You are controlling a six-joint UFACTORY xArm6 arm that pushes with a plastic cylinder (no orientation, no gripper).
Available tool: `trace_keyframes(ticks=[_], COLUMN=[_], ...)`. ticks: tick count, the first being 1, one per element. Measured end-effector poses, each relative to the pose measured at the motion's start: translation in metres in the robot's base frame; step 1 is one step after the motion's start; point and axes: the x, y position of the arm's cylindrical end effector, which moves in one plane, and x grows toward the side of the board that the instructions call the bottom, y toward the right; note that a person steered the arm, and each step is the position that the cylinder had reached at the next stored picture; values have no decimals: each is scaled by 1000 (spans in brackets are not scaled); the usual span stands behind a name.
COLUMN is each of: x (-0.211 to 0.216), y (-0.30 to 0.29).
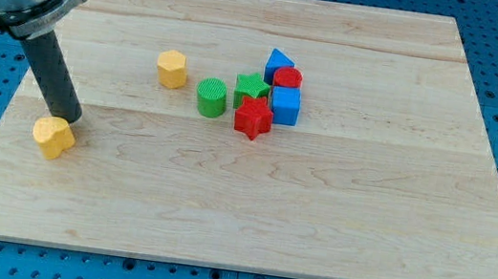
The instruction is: Keep the yellow hexagon to the left of the green circle
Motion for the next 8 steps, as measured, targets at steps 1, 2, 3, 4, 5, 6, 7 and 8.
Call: trace_keyframes(ticks=[1,2,3,4,5,6,7,8], x=[-3,-8,-30,-63,-106,-141,-146,-128], y=[0,31,18,7,19,38,96,115])
